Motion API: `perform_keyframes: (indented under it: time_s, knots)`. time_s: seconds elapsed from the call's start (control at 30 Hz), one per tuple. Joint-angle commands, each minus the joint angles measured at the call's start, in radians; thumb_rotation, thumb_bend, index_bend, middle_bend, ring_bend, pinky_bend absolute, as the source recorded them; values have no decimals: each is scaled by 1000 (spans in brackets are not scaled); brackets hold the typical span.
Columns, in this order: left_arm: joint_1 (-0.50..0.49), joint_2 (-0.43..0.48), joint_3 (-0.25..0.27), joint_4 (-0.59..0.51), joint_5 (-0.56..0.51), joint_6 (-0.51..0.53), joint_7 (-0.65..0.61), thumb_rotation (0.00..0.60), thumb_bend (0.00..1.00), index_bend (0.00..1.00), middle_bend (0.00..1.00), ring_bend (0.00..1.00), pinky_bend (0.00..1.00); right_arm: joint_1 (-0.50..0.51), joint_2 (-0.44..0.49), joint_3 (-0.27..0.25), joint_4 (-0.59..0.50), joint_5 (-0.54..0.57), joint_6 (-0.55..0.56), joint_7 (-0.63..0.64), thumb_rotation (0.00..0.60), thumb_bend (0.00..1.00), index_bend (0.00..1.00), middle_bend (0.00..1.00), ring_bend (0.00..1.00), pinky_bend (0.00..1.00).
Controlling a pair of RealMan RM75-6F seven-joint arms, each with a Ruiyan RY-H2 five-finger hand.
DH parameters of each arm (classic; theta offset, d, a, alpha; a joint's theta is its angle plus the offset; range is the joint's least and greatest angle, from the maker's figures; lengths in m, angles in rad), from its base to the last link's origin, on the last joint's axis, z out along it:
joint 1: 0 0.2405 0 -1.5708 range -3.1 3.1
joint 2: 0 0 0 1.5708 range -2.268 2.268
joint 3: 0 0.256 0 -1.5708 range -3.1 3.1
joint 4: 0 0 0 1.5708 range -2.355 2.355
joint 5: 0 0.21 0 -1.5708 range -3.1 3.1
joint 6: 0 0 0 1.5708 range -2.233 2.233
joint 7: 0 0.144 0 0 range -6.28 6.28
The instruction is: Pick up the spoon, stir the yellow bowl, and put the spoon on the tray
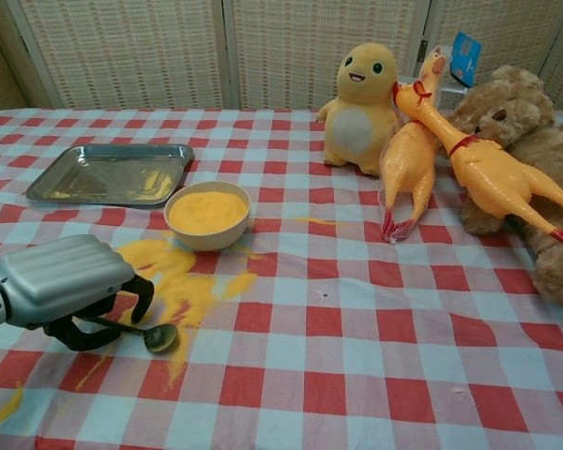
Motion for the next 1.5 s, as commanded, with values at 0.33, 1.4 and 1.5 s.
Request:
perform_keyframes:
  time_s: [0.33, 1.4, 1.5]
  knots:
    - [-3, -11, 10, 19, -3, 3, -6, 600, 416, 522, 1000, 1000, 1000, -3, 0, 0, 0, -1, 6, 0, 600, 91, 0, 0, 0, 0]
    - [8, 25, 16, -4, 37, 65, -48, 600, 415, 664, 1000, 1000, 1000, -2, -1, -3, 0, -8, 3, -6, 600, 91, 0, 0, 0, 0]
    - [11, 36, 12, -14, 40, 76, -49, 600, 421, 681, 1000, 1000, 1000, -2, 0, -3, 1, -9, 4, -4, 600, 91, 0, 0, 0, 0]
